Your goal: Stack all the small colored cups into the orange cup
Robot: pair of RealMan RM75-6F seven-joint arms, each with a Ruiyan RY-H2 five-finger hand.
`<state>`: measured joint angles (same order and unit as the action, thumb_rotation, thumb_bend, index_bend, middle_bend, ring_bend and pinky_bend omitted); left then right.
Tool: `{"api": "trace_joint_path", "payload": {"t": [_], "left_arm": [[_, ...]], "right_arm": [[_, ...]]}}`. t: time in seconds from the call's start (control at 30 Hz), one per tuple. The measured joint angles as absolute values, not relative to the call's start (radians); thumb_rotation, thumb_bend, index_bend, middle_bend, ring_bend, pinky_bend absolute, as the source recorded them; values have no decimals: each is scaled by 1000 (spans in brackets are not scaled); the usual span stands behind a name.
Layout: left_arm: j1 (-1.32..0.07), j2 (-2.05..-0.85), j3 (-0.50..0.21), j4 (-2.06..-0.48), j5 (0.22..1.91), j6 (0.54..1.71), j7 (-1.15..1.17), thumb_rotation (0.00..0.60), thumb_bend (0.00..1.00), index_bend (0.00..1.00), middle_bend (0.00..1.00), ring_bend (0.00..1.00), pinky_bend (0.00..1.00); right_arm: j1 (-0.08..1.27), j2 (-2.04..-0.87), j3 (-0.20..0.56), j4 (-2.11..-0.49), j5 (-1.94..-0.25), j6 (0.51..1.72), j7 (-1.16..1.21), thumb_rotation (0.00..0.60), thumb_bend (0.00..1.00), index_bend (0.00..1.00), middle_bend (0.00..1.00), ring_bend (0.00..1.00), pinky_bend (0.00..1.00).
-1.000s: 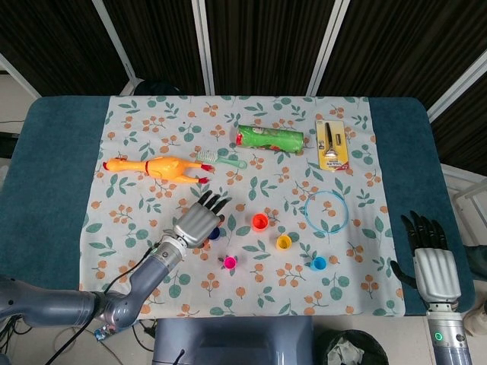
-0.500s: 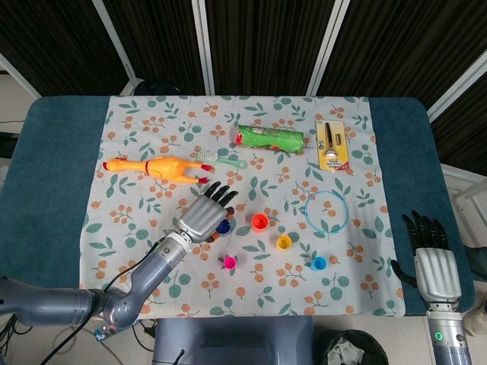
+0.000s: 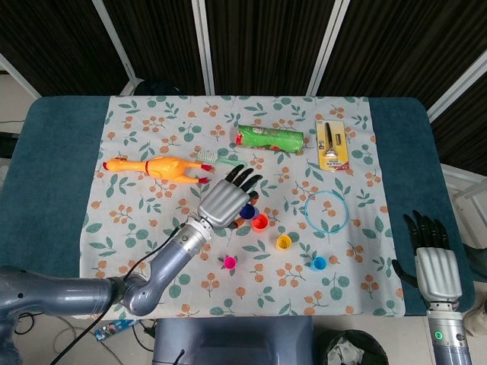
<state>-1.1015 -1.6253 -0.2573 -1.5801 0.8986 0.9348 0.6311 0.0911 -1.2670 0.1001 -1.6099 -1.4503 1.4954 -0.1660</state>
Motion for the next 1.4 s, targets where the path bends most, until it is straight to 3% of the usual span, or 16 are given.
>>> {"api": "trace_joint_path", "payload": {"t": [0.93, 1.13, 1.4], "left_arm": [[-1144, -1755, -217, -1451, 881, 949, 690, 600, 260, 480, 101, 0, 0], [-1148, -1765, -216, -1437, 863, 943, 701, 600, 228, 362, 92, 0, 0], [-1160, -1769, -213, -1439, 795, 936, 757, 600, 136, 120, 51, 0, 0]], "right_arm": [[90, -1258, 111, -1605, -1429, 1492, -145, 600, 341, 0, 0, 0, 36], [91, -1261, 111, -1603, -1424, 1486, -148, 600, 341, 0, 0, 0, 36], [90, -1259, 112, -1607, -1421, 1489, -149, 600, 341, 0, 0, 0, 36]]}}
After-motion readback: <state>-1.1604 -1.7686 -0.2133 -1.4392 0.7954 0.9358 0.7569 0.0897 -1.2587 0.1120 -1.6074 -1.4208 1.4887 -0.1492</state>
